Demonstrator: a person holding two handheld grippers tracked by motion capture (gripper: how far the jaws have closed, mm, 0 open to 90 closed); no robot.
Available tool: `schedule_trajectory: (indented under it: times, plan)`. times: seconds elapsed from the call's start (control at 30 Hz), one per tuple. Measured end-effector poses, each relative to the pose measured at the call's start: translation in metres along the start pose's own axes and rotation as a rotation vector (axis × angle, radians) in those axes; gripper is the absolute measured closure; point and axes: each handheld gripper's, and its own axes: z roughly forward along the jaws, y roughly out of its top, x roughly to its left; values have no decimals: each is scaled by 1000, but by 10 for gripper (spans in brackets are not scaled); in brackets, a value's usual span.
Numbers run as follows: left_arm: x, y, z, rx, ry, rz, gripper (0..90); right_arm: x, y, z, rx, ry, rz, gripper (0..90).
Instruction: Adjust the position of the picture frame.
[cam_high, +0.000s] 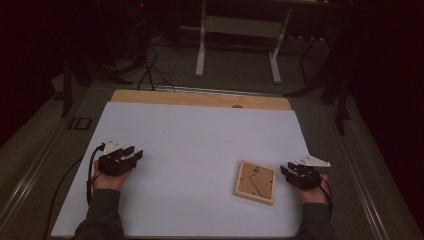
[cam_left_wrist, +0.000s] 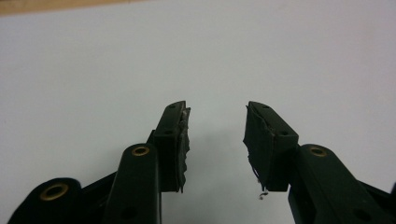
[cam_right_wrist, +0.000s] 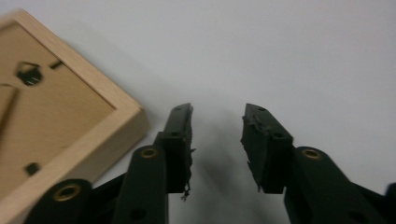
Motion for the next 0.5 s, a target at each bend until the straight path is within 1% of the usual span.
schedule_trajectory:
  times: [0.03, 0.1, 0.13, 0.2, 0.23, 0.27, 0.4, 0.43, 0.5]
  plan:
    - [0, 0, -2, -9, -5, 1, 580, 0, 0, -2, -8, 9, 7, 646]
    - [1, -2, -4, -18, -38, 19, 570, -1, 1, -6, -25, 26, 21, 663]
    - [1, -2, -5, -13, -38, 26, 563, -2, 1, -7, -34, 39, 22, 664]
    - [1, -3, -4, -12, -46, 26, 551, -2, 2, -8, -34, 41, 26, 665]
    - [2, -4, -4, -3, -59, 28, 551, -2, 2, -9, -33, 43, 25, 669]
    - [2, -5, -4, 2, -63, 28, 542, -2, 3, -11, -30, 47, 25, 670]
    - [3, -7, -8, 22, -62, 54, 529, 0, 2, -15, -27, 53, 24, 681]
    - [3, -7, -9, 25, -59, 53, 524, 1, 2, -16, -29, 62, 24, 694]
    - [5, -8, -10, 23, -60, 45, 518, 3, 1, -18, -28, 69, 14, 752]
